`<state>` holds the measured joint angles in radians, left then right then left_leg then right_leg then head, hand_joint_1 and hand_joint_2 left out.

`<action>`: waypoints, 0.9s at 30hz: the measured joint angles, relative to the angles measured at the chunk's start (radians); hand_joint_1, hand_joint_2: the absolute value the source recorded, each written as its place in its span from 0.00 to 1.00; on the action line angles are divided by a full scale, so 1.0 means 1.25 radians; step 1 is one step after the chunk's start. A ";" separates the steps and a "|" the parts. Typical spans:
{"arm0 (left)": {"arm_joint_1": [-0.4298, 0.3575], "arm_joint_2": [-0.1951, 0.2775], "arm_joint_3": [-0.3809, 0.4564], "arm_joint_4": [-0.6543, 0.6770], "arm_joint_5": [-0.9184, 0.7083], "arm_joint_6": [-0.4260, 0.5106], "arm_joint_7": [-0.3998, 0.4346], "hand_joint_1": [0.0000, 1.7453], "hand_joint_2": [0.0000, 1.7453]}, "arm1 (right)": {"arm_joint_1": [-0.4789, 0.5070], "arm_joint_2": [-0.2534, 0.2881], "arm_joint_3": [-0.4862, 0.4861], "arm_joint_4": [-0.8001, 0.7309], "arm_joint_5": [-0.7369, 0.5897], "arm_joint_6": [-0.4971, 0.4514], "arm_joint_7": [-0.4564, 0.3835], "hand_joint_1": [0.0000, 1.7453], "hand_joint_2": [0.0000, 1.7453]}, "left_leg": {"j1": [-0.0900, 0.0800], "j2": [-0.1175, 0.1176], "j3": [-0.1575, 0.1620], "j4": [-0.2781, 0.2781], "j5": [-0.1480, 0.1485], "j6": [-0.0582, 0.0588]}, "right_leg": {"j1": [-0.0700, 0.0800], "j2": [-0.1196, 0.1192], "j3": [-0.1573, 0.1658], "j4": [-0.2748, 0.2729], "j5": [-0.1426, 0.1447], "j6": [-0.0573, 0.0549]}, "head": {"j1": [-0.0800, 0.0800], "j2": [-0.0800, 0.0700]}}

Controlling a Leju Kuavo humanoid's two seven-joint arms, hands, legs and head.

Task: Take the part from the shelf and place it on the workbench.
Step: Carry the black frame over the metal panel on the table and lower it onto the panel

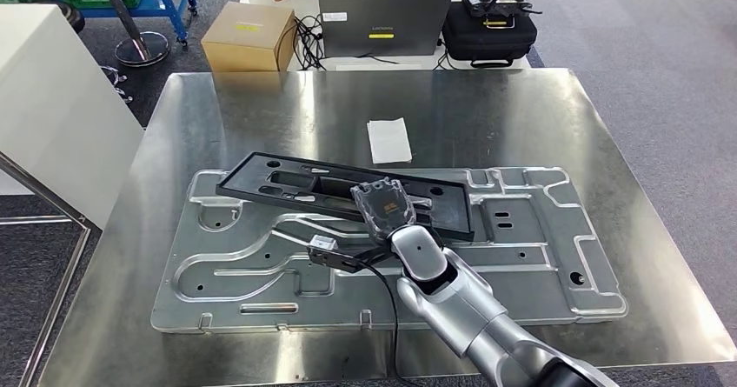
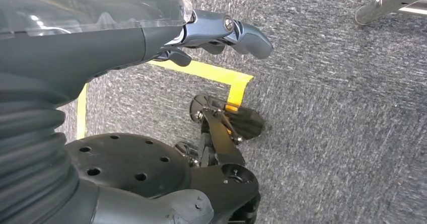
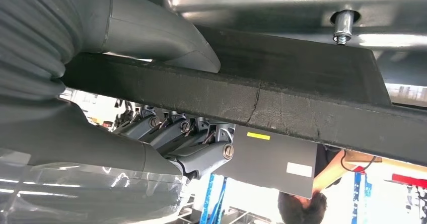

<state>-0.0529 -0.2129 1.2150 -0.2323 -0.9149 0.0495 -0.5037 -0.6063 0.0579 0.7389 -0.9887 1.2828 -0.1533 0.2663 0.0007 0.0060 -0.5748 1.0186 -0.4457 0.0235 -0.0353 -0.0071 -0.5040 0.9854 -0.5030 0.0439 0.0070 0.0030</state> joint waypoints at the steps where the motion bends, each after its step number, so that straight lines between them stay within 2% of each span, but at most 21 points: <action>1: 0.000 0.000 0.002 0.000 -0.001 -0.001 -0.002 0.00 1.00 | 0.001 0.000 -0.001 0.000 0.000 0.000 0.000 0.75 0.75 | 0.000 0.000 0.000 0.000 0.000 0.000 | 0.000 0.000 0.000 0.000 0.000 0.000 | 0.000 0.000; 4: 0.000 0.000 0.004 0.000 -0.005 -0.005 -0.010 0.00 1.00 | 0.005 -0.001 -0.006 0.000 0.001 0.000 0.000 0.00 0.00 | 0.000 0.000 0.001 0.000 0.000 0.000 | 0.000 0.000 0.000 0.000 0.000 0.000 | 0.000 0.000; 27: -0.001 0.000 0.007 0.000 -0.033 -0.006 -0.026 0.00 1.00 | 0.035 -0.034 -0.052 0.000 0.002 -0.015 -0.023 0.00 0.00 | 0.000 0.000 -0.001 0.000 0.000 0.000 | 0.000 0.000 0.000 0.000 0.000 0.000 | 0.000 0.000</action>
<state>-0.0544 -0.2125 1.2238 -0.2323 -0.9556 0.0419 -0.5362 -0.5627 0.0155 0.6741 -0.9887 1.2850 -0.1717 0.2378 0.0006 0.0059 -0.5754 1.0187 -0.4457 0.0234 -0.0353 -0.0071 -0.5041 0.9853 -0.5029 0.0439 0.0070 0.0031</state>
